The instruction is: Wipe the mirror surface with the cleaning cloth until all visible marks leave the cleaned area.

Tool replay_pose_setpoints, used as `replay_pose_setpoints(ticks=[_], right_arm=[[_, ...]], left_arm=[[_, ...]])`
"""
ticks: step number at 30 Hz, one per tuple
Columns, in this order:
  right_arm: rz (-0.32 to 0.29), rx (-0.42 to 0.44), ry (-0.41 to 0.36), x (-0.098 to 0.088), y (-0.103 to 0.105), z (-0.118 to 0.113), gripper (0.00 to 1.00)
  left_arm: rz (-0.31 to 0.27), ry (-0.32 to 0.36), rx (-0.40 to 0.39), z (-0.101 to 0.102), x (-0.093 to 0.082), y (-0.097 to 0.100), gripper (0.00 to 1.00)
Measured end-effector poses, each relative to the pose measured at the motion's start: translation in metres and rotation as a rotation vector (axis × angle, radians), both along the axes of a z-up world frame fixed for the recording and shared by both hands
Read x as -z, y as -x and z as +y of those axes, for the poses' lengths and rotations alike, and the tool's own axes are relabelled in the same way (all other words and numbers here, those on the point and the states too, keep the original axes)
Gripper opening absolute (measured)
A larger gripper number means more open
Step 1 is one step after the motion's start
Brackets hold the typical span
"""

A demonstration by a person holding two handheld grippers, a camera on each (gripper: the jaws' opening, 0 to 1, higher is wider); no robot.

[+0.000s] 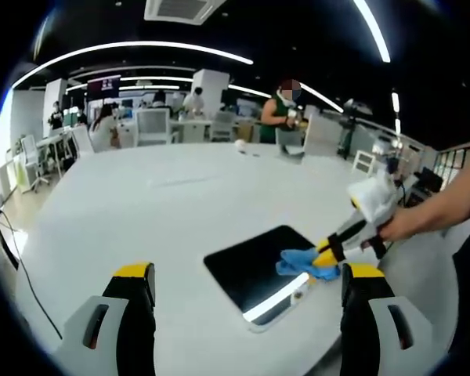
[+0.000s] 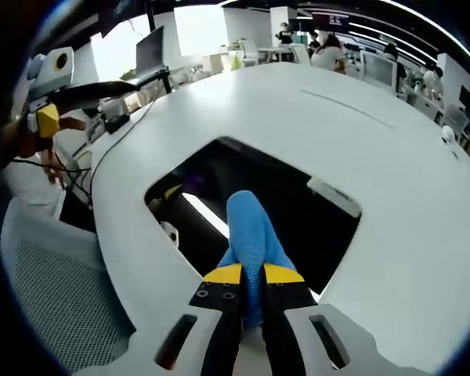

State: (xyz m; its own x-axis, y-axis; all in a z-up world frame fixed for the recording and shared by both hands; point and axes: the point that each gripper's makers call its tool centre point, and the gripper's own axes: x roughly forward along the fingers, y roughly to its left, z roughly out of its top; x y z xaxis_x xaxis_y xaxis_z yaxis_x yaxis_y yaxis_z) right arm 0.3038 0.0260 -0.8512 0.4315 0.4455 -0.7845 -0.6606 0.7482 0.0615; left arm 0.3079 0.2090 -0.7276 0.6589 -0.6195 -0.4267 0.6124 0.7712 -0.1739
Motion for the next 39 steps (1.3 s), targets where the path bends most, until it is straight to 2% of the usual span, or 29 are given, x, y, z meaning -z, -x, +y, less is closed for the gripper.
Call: replay_pose_setpoints(ticks=[19,39], right_arm=[[0.023,-0.018,-0.014,-0.001,0.024,0.003,0.03],[0.026,-0.037,-0.013,0.000,0.027,0.003,0.03]], left_arm=[[-0.004,0.004,0.004,0.000,-0.001,0.001,1.00],[-0.009,0.004,0.005,0.000,-0.003,0.000,1.00]])
